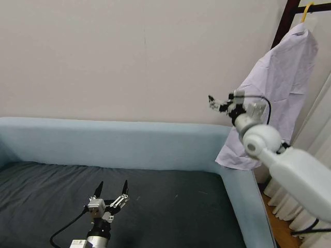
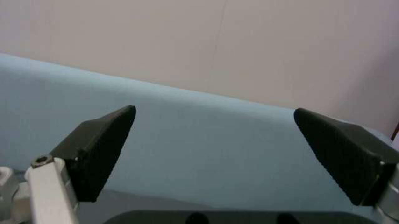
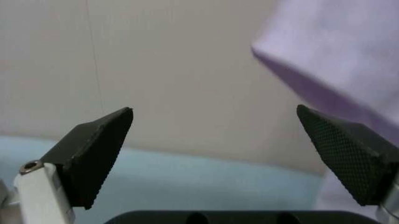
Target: Pick up the clothes from the sofa and hang them on the clothes hanger.
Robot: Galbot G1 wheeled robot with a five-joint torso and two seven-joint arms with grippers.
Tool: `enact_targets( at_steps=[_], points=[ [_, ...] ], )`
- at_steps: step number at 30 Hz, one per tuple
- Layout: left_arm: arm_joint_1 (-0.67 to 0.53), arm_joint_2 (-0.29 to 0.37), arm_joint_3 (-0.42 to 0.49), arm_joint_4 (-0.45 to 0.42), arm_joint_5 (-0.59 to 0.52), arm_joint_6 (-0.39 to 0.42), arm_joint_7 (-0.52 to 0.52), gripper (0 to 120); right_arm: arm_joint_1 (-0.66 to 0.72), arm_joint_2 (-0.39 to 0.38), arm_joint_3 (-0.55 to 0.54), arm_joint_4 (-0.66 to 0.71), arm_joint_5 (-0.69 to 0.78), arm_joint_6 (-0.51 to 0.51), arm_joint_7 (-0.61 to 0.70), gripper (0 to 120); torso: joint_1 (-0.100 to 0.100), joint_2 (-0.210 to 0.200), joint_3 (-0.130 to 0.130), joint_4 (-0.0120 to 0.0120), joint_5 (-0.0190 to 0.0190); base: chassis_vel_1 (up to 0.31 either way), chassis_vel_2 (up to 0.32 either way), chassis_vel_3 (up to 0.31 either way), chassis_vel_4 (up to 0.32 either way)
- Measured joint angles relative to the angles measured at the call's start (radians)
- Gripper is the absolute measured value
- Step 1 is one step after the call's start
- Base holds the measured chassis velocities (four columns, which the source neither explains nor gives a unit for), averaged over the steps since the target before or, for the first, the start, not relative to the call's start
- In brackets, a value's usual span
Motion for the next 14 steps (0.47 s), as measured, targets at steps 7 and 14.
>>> enact_targets(
  at_steps=[7,14],
  points=[
    [-0.009,-0.007,-0.003,0.006,0.000,-0.005,-0.001,100,-0.545,0.057,0.345,0.201,-0.286,0.039,-0.087,100,0.000,0.000,0.000,-0.0005,0.0003,0.000,0.000,0.000,0.000],
    [0.007,-0.019,-0.010,0.006,0.027,-0.009,-0.006,100,-0.872,0.234,0.570,0.315,-0.479,0.079,-0.153,100,0.000,0.000,0.000,-0.0001,0.0001,0.000,0.000,0.000,0.000]
  ],
)
